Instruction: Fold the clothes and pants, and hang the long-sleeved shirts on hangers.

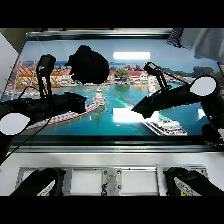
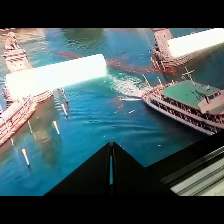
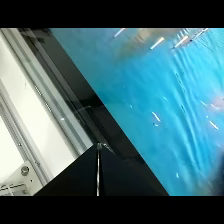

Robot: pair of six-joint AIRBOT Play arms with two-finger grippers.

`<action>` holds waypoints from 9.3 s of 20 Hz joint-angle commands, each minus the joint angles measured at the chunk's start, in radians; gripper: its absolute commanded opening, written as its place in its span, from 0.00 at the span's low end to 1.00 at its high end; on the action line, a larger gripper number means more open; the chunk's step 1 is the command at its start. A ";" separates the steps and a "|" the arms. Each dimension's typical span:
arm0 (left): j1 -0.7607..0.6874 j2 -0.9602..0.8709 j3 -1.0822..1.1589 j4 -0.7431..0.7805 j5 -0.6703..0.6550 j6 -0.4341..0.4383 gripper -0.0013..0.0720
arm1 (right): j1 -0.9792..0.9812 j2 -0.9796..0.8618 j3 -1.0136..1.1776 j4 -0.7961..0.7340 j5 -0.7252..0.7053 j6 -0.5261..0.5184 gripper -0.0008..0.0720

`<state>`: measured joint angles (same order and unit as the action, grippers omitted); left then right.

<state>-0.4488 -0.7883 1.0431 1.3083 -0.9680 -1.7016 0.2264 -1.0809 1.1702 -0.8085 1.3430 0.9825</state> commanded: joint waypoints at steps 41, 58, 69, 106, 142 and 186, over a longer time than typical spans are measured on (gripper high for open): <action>0.356 -1.400 0.978 -0.485 0.112 0.256 0.04 | 0.001 -0.002 0.000 0.000 0.000 0.000 0.05; 0.138 -0.029 0.176 -0.051 0.025 0.110 0.04 | 0.002 -0.002 0.000 0.000 0.000 0.000 0.05; -0.037 0.020 0.156 -0.053 0.186 0.037 0.04 | -0.073 0.028 0.082 -0.106 -0.029 0.146 0.04; 0.251 -0.494 -0.010 -0.210 -0.119 0.161 0.04 | 0.007 -0.483 -0.120 0.250 -0.542 0.193 0.92; 0.159 -0.237 0.116 0.129 -0.171 -0.011 0.86 | 0.335 0.156 0.015 -0.662 -0.161 0.415 0.95; 0.264 -0.081 -0.248 0.113 -0.341 0.208 0.17 | 0.696 -0.002 -0.110 -0.242 -0.222 0.158 0.09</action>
<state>-0.2298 -0.9699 0.8986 1.4170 -1.3006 -1.4662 0.7666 -1.0718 1.0641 -1.0508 1.1580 1.1271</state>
